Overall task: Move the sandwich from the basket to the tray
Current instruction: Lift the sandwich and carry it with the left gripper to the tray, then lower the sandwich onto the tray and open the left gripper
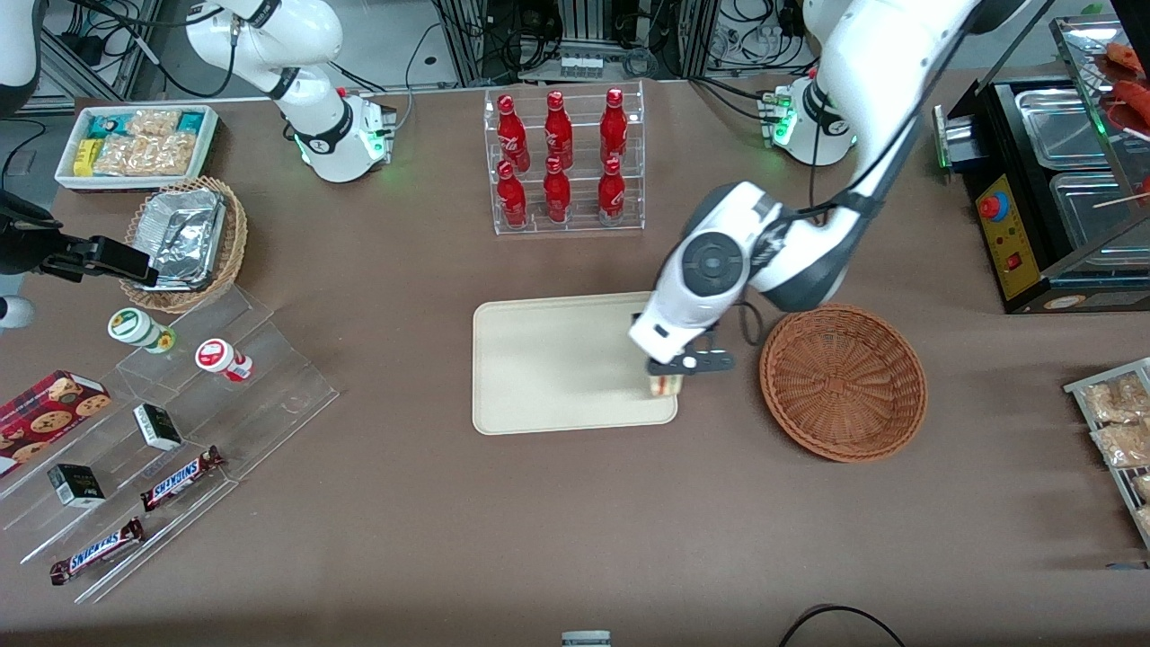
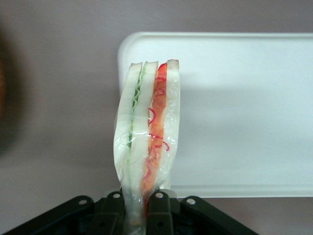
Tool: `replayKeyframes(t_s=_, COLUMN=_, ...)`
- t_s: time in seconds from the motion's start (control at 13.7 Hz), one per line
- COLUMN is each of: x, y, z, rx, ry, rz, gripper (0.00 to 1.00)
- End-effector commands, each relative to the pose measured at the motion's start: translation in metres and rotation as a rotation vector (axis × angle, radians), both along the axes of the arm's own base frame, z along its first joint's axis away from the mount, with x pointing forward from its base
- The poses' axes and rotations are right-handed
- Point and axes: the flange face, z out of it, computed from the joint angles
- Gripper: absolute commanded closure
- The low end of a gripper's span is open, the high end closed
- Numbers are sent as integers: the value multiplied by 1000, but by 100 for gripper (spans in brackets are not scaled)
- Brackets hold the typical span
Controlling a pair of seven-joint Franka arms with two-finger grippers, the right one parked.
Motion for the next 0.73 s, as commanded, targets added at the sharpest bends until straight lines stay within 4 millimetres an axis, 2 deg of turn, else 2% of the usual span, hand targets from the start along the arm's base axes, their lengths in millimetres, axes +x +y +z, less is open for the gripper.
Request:
replayKeyframes(t_s=0.0, x=2, y=-43, z=-11, rx=6, ry=-16, rz=17, gripper=100)
replayKeyframes(t_s=0.07, x=-4, y=-57, z=-21, rx=15, ry=-15, rz=31, gripper=100)
replayKeyframes(t_s=0.37, x=-15, y=-99, z=-40, rx=28, ry=-50, rz=67, gripper=100)
replayKeyframes(t_s=0.51, x=-13, y=-108, z=-50, rx=18, ry=-44, rz=94, gripper=100)
replayKeyframes(t_s=0.66, x=-22, y=-126, z=-54, rx=11, ry=-46, rz=82, gripper=100)
